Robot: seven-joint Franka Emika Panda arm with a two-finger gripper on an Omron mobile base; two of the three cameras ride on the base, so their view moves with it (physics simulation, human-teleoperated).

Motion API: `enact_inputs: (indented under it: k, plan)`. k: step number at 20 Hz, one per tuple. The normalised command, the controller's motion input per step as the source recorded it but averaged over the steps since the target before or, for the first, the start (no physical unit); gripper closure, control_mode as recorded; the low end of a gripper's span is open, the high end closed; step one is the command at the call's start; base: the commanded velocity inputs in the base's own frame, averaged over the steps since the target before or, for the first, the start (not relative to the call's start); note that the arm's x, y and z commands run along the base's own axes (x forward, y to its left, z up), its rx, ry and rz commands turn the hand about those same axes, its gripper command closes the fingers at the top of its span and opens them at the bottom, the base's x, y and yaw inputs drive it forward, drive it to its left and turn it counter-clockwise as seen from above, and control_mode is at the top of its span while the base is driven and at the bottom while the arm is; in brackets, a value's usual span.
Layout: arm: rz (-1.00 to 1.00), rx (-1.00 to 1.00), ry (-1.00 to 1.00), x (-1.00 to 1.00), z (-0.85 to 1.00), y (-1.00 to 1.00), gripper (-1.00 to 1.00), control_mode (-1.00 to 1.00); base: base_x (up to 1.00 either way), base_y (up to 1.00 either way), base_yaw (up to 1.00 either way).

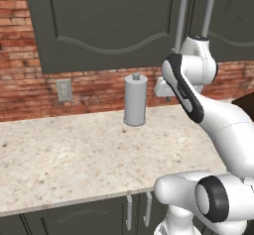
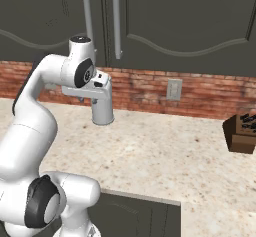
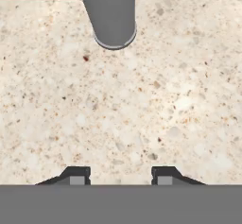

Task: Open the cabinet directly in front. Then move the beer and the cup to the dining counter with the jar on it.

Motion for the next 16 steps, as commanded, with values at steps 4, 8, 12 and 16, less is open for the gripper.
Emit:
enact_inputs:
  k: [4,8,12,16]
  plan:
    - [0.00,0.00,-0.03,0.04,-0.02,0.00,-1.00,-1.00,0.00,0.00,0.00]
    - [0.00,0.00,-0.22,-0.30,0.16,-0.02,-1.00,-1.00,0.00,0.00,0.00]
    - [0.00,0.00,-0.25,-0.31,0.09,0.00,-1.00,-1.00,0.00,0.00,0.00]
    - [0.00,0.00,-0.29,-0.34,0.21,0.00,-1.00,-1.00,0.00,0.00,0.00]
